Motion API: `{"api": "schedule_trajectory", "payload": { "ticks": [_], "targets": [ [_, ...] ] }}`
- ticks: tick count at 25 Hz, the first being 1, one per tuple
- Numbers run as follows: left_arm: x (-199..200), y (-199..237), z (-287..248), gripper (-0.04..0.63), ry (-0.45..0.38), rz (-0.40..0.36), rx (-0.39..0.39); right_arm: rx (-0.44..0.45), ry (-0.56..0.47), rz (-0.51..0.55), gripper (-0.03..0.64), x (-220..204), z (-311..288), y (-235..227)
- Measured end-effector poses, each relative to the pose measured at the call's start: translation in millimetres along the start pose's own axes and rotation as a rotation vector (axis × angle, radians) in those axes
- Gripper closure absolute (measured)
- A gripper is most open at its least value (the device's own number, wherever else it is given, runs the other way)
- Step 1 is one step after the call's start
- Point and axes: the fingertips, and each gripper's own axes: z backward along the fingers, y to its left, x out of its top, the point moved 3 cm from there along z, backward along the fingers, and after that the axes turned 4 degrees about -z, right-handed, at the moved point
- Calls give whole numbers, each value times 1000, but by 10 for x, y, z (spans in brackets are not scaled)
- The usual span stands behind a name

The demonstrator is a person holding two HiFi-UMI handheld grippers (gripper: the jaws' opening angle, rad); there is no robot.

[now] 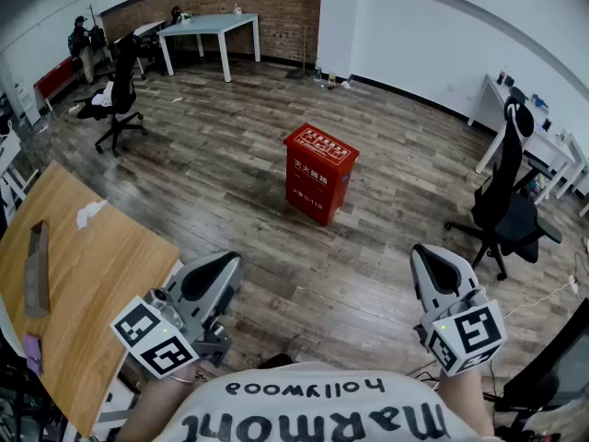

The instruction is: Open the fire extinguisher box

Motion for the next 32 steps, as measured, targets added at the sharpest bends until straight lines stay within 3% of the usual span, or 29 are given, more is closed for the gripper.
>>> {"api": "schedule_trajectory", "payload": {
  "ticks": [6, 17, 23, 28, 32],
  "targets": [
    [29, 19, 53, 589, -3, 3, 2, 20, -25, -115, 607, 19, 31, 17],
    [-7, 74, 168, 589, 15, 15, 9, 30, 18, -110, 607, -50, -7, 157],
    [-60, 160, 236, 589, 33, -9, 55, 43, 30, -147, 607, -100, -105, 197],
    [-101, 232, 271, 589, 90, -136, 27, 78, -31, -170, 606, -17, -199, 315],
    [-88, 269, 344, 589, 142, -348, -17, 51, -51, -157, 606, 19, -287, 426]
  ]
}}
